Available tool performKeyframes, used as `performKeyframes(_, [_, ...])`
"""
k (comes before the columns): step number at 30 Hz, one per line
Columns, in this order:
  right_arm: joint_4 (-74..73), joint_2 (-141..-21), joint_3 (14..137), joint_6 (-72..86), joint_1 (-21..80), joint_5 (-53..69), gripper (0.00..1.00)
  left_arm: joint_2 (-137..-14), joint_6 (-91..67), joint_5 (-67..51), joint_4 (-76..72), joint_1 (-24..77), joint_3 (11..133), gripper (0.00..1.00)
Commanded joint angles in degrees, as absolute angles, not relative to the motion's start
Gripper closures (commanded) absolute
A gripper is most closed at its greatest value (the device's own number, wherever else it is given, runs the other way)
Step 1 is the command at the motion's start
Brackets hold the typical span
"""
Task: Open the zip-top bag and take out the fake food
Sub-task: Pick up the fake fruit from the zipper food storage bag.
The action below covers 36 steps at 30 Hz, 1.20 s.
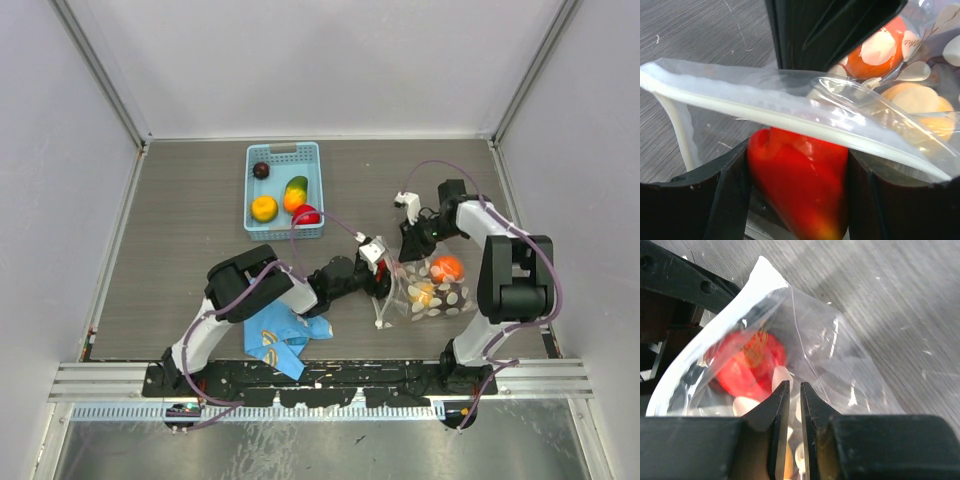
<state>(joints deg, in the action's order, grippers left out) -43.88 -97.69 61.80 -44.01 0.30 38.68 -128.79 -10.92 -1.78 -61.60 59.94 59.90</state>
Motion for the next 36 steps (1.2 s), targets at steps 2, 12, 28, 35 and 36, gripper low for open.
performKeyframes(2, [-46.63, -85.99, 62.81, -49.36, -6.55, 49.31, 0.76, -121.61, -11.13, -3.65, -63.52, 59.63, 57.37, 0.78])
performKeyframes(12, [-75.39, -74.87, 54.69, -104.26, -13.36, 63.94, 0.07, -118.81, -15.34, -7.76, -61.54, 59.52, 55.73, 0.83])
performKeyframes(28, [-60.04, -72.09, 47.78, -87.45, -9.87, 51.13, 0.17, -116.93, -16.85, -7.73, -59.05, 59.51, 54.93, 0.87])
performKeyframes(35, [-58.53, -75.65, 49.35, -83.7, -6.42, 46.27, 0.64, -115.37, -17.73, -7.65, -57.97, 59.53, 54.22, 0.88])
performKeyframes(36, [-58.53, -75.92, 49.71, -83.53, -6.3, 45.93, 0.71, -115.06, -17.92, -7.65, -57.78, 59.53, 53.96, 0.88])
